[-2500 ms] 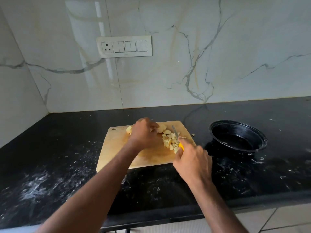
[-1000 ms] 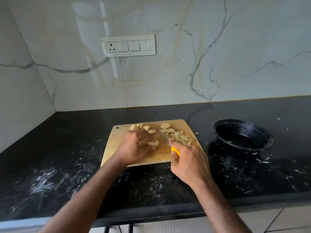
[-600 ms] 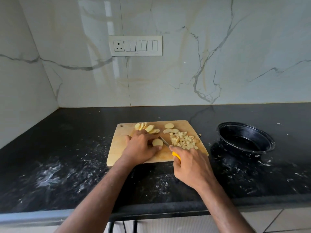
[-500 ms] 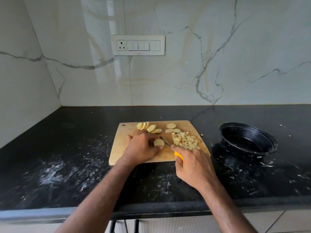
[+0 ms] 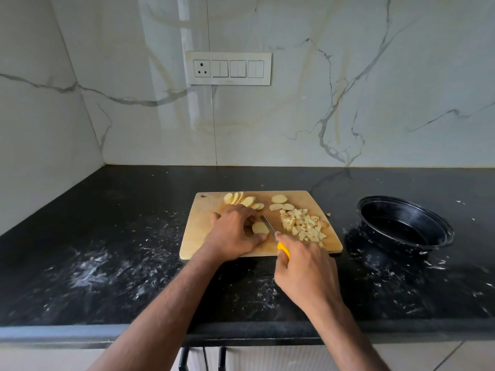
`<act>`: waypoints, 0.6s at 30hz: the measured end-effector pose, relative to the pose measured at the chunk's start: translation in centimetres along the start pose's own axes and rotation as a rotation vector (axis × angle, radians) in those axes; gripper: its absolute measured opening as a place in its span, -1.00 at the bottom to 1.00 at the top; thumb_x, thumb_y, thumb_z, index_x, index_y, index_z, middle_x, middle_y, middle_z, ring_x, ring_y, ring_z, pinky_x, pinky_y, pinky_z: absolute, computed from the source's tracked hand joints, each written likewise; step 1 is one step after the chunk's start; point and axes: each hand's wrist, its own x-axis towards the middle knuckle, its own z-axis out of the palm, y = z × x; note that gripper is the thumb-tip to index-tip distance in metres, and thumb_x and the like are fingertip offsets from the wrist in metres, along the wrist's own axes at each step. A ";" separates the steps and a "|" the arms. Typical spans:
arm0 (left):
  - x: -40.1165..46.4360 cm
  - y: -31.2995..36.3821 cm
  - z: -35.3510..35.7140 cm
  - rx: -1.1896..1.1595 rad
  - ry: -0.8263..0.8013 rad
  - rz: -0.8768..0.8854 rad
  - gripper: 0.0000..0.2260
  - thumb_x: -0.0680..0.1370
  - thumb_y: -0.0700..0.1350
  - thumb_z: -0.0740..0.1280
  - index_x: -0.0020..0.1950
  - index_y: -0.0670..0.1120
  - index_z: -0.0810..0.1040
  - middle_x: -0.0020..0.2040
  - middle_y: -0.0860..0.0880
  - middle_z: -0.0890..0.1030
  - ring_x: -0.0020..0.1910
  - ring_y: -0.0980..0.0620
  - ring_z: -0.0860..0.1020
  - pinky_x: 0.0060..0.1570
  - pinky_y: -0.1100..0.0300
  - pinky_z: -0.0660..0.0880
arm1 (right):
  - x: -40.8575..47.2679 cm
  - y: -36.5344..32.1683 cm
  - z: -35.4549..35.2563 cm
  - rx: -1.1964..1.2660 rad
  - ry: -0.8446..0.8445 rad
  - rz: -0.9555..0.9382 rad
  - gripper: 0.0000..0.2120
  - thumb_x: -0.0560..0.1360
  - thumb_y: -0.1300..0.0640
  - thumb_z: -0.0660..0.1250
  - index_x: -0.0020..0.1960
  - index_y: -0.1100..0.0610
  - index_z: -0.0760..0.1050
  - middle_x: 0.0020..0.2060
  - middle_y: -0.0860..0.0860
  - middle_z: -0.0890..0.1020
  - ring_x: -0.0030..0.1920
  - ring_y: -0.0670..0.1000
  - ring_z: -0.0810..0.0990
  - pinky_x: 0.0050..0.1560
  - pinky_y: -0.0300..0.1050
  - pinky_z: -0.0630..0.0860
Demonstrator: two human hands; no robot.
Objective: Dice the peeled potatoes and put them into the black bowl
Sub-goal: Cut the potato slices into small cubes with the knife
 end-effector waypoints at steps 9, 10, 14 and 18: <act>0.0 0.7 -0.4 -0.070 -0.017 -0.041 -0.31 0.44 0.19 0.48 0.53 0.14 0.33 0.05 0.21 0.60 0.21 0.10 0.47 0.20 -0.04 0.24 | -0.3 0.0 -0.2 -0.022 0.002 -0.051 -0.58 0.62 -0.05 0.20 0.47 -0.15 0.39 -0.14 -0.05 0.68 -0.13 -0.04 0.65 -0.23 -0.23 0.44; 0.0 0.7 -0.4 -0.072 -0.021 -0.041 -0.31 0.44 0.18 0.48 0.53 0.14 0.34 0.05 0.21 0.60 0.21 0.10 0.48 0.22 -0.05 0.24 | -0.3 0.0 -0.3 -0.021 0.004 -0.054 -0.58 0.62 -0.05 0.20 0.48 -0.15 0.38 -0.14 -0.05 0.67 -0.14 -0.05 0.65 -0.25 -0.25 0.40; 0.0 0.8 -0.5 -0.088 -0.028 -0.040 -0.33 0.44 0.16 0.49 0.52 0.13 0.37 0.05 0.20 0.59 0.22 0.09 0.49 0.24 -0.04 0.25 | -0.4 -0.2 -0.6 -0.010 -0.006 -0.058 -0.57 0.62 -0.04 0.20 0.49 -0.14 0.37 -0.17 -0.05 0.67 -0.21 -0.07 0.61 -0.31 -0.29 0.31; 0.0 0.7 -0.5 -0.117 -0.027 -0.028 -0.33 0.43 0.13 0.51 0.51 0.12 0.39 0.06 0.18 0.61 0.20 0.08 0.50 0.22 -0.01 0.26 | -0.2 -0.2 -0.3 0.002 -0.023 -0.059 -0.58 0.61 -0.04 0.23 0.46 -0.12 0.41 -0.15 -0.11 0.68 -0.26 -0.11 0.56 -0.34 -0.37 0.27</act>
